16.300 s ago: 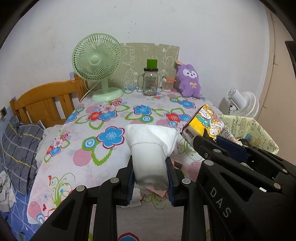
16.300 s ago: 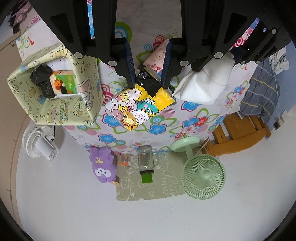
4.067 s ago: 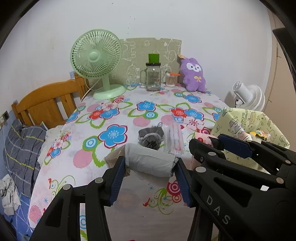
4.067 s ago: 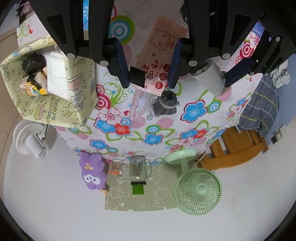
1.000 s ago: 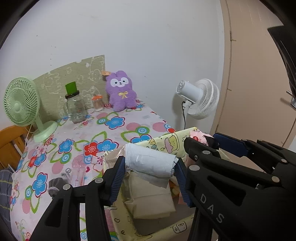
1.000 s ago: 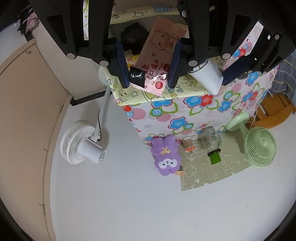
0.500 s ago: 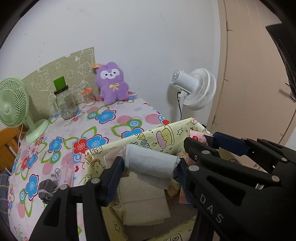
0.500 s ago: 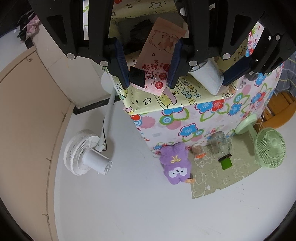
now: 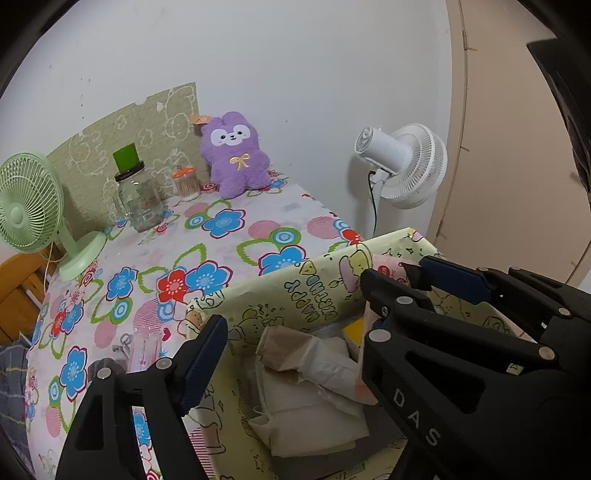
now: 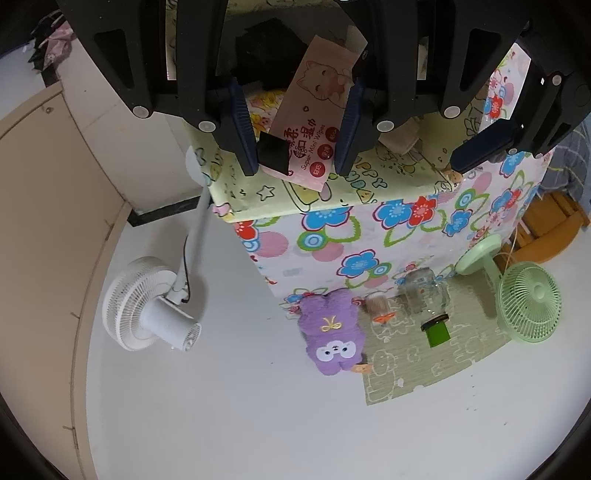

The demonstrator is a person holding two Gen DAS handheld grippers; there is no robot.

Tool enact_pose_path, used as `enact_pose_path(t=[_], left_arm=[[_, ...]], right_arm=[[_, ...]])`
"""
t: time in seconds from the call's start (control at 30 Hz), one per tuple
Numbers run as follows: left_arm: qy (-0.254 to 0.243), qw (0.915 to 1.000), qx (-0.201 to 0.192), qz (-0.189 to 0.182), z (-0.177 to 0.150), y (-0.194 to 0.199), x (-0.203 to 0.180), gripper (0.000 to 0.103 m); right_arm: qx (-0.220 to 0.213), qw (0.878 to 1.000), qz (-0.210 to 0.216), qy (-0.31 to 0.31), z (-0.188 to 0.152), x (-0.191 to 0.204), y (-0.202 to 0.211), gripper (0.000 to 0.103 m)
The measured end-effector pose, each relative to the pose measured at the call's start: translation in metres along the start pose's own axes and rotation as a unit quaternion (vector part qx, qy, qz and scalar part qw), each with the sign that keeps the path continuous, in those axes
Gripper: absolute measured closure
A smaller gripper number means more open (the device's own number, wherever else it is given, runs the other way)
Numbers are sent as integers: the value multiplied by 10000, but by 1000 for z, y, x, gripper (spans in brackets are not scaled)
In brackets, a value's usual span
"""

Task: Organize soft objects
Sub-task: 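Open both grippers to release the items inside the gift box, then withdraw both grippers from the gift box and move over the bed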

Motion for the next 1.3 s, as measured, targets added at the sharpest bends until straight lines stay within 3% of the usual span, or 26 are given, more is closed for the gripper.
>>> enact_pose_path(t=[0.13, 0.2, 0.3, 0.73, 1.3], left_arm=[[30, 10000, 17, -23, 0, -1, 3, 21], [41, 10000, 7, -42, 1, 0, 3, 20], [44, 10000, -24, -73, 1, 2, 4, 20], [88, 9998, -204, -12, -1, 22, 8, 10], [137, 9985, -537, -38, -10, 66, 22, 7]], right_arm=[[-38, 9999, 125, 41, 2, 4, -1, 51], [-94, 9999, 125, 68, 3, 5, 0, 34], [-228, 9997, 86, 33, 3, 6, 4, 23], [-323, 9995, 22, -6, 1, 10, 25, 16], [-608, 9981, -71, 34, -2, 34, 70, 8]])
Point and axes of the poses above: each gripper's, at about its wrist camera, not at the fingertips, and y roughly against the way its jaws point, x to its left, z to its top, the point moved 3 cm from there along -y, roughly the way its jaws point, and after that the axes turned 5 degrees about -z, right-handed, at the moved point
